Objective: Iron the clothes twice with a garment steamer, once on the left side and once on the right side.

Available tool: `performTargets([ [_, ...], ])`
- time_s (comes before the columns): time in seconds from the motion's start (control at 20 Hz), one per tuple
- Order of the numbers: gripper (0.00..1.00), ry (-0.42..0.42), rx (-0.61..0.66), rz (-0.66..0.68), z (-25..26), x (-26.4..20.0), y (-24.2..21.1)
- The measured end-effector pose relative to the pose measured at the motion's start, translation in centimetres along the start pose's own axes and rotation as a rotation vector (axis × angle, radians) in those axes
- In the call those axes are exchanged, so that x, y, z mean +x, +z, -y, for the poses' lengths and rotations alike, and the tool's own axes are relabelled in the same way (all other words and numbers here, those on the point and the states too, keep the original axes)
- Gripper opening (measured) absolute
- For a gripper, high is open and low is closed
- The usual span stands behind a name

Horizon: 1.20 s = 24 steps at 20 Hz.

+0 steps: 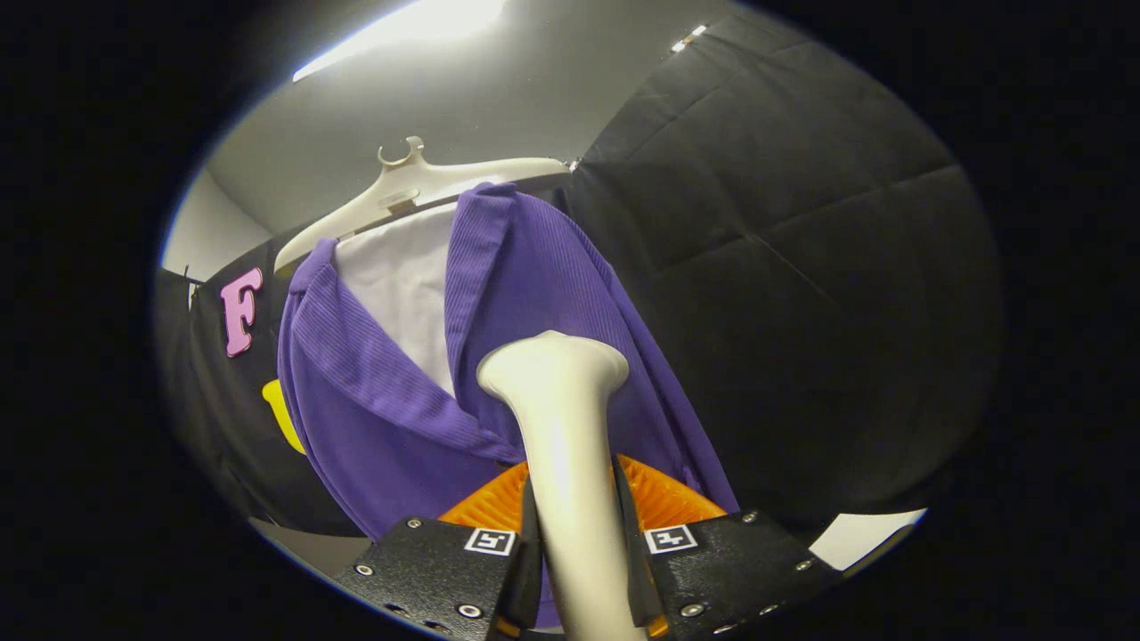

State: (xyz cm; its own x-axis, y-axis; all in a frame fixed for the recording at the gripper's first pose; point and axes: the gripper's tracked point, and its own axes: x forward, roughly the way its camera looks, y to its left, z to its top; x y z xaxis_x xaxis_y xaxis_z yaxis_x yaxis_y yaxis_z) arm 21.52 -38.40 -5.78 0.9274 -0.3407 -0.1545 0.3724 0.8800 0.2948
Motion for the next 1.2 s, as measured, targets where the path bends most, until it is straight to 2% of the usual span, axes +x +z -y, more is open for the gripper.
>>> performTargets([
  [0.55,0.38,-0.097,0.002,-0.191,6.4,-2.1,-10.1],
  [1.05,0.38,-0.122,0.035,-0.304,8.2,-3.8,-16.1],
  [1.2,0.38,-0.131,0.013,-0.374,8.8,-4.7,-19.0],
])
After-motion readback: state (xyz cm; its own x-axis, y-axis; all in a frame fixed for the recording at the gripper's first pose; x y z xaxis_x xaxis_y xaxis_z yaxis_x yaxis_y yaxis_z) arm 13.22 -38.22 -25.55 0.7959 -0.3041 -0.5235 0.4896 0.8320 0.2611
